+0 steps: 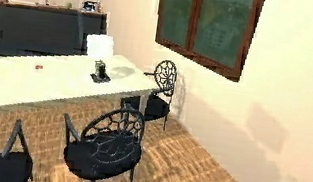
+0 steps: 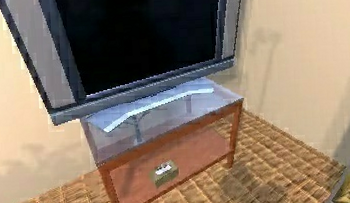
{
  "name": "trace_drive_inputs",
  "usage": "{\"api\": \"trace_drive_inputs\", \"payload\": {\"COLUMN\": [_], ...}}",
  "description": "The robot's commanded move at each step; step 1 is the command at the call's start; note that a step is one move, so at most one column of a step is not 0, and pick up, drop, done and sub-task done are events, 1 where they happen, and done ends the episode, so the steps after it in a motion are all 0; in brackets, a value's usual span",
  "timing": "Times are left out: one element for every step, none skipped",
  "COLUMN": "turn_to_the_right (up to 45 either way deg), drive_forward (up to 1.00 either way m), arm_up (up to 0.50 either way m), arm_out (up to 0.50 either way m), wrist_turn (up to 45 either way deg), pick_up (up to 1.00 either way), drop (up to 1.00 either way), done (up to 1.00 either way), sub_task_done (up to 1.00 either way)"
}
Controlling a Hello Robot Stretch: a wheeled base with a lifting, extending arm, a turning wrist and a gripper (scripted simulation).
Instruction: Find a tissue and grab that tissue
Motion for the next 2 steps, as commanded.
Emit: {"api": "trace_drive_inputs", "payload": {"turn_to_the_right": [45.0,24.0], "drive_forward": [0.0,0.0], "arm_up": [0.0,0.0], "arm_out": [0.0,0.0], "wrist_turn": [0.0,0.0], "pick_up": [0.0,0.0], "drop": [0.0,0.0], "done": [0.0,0.0], "sub_task_done": [0.0,0.0]}}
